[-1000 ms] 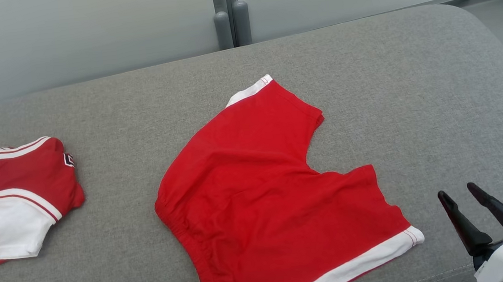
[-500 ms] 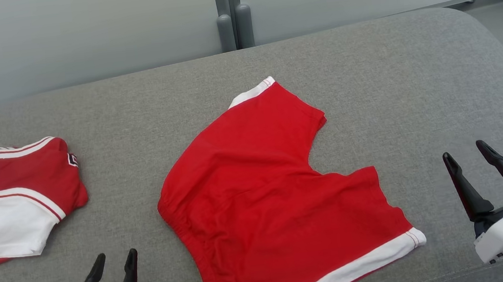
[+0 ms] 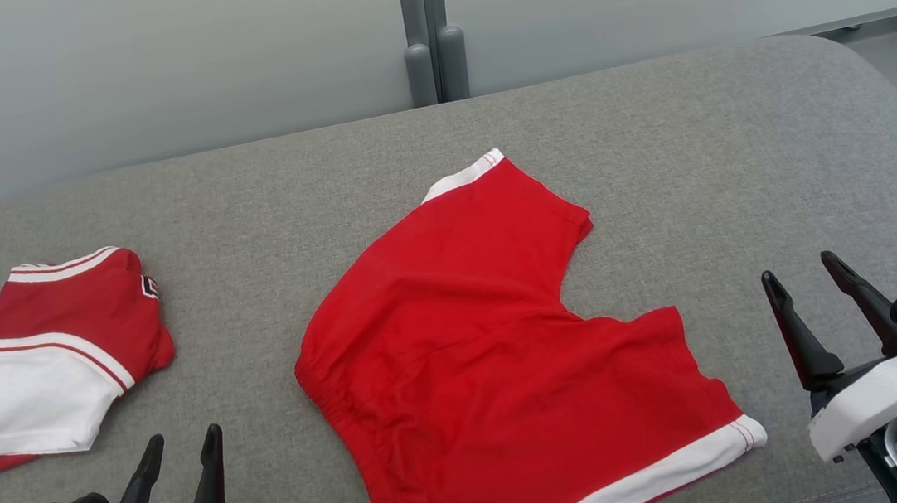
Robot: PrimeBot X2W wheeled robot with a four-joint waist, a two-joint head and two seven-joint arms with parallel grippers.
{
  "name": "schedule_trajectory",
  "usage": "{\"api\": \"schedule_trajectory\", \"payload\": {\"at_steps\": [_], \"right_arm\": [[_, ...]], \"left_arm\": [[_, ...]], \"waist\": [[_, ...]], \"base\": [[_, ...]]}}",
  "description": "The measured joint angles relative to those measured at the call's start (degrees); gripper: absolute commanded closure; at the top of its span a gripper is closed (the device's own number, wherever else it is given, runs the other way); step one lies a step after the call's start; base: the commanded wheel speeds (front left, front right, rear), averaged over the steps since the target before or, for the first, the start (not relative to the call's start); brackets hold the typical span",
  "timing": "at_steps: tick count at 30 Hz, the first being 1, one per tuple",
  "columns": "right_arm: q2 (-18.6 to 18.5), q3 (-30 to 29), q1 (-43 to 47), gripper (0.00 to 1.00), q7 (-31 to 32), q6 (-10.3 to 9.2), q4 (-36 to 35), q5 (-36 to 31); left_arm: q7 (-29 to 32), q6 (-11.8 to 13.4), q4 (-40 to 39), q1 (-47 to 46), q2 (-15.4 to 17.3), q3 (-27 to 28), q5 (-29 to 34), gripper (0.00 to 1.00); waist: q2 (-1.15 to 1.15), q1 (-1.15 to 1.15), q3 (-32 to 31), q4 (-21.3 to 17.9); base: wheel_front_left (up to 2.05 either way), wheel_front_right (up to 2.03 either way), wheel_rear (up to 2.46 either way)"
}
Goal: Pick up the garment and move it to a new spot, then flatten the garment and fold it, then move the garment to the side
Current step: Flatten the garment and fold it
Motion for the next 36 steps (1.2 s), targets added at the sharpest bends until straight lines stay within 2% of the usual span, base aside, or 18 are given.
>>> {"api": "schedule_trajectory", "payload": {"at_steps": [15,22,36], "right_arm": [[3.2,-5.3,-2.1,0.0,0.0,-0.03,4.4,-3.5],[5.3,-5.9,-2.3,0.0,0.0,-0.07,5.1,-4.5],[6.8,-6.9,-2.3,0.0,0.0,-0.04,5.8,-6.5]], "left_arm": [[-0.3,0.0,4.0,-1.0,-1.4,1.2,0.8,0.0],[-0.3,-0.1,5.2,-1.1,-1.6,1.8,0.8,0.0],[-0.3,-0.7,5.4,-1.3,-3.1,3.2,1.7,0.0]], "waist": [[0.0,0.0,-0.4,-0.3],[0.0,0.0,-0.6,-0.6],[0.0,0.0,-0.7,-0.6]], "base": [[0.0,0.0,0.0],[0.0,0.0,0.0],[0.0,0.0,0.0]]}}
